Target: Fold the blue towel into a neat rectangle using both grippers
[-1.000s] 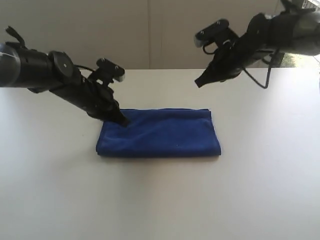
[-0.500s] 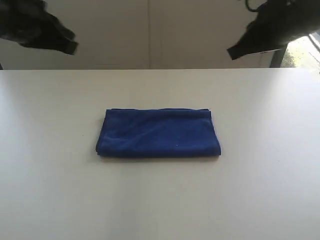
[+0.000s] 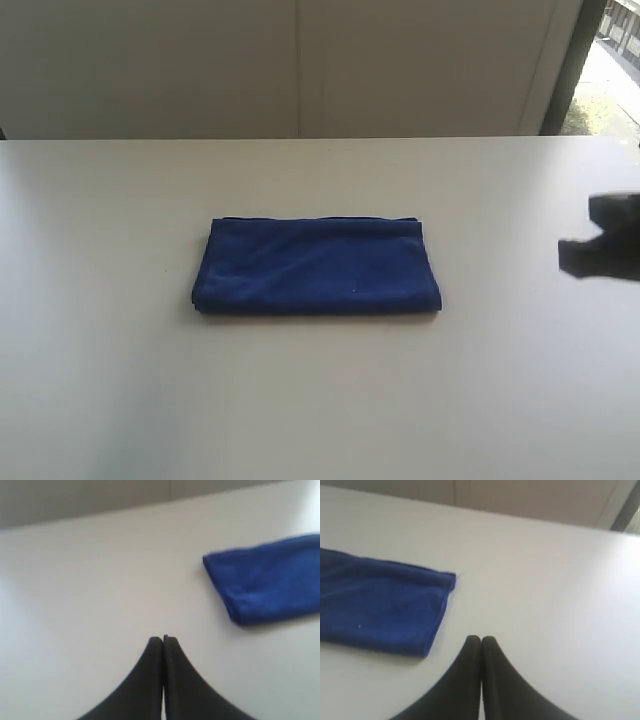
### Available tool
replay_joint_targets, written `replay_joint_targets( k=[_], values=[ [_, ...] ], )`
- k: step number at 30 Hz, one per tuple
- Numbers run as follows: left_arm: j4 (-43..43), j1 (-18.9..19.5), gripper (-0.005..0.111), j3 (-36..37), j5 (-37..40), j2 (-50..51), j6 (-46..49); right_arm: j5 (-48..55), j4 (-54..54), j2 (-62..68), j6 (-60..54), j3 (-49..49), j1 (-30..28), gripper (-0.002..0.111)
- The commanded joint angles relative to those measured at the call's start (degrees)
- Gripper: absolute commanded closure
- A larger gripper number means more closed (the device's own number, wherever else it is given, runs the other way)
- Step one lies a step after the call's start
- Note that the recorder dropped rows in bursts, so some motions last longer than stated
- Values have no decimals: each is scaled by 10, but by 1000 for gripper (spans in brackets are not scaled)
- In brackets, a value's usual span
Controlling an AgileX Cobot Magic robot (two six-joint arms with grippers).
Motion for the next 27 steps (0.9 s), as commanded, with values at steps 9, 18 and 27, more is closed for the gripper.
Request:
replay_joint_targets(
  k=[9,18,27],
  values=[
    [-53,2,107,156,-28,-6,-140,-111,41,3,32,178,-4,108],
    [-53,2,107,178,18,-6,-140,-124,72,3,239,180,-4,108],
    [-53,2,107,178,17,-6,-139,-133,72,3,270,180,-4,108]
  ],
)
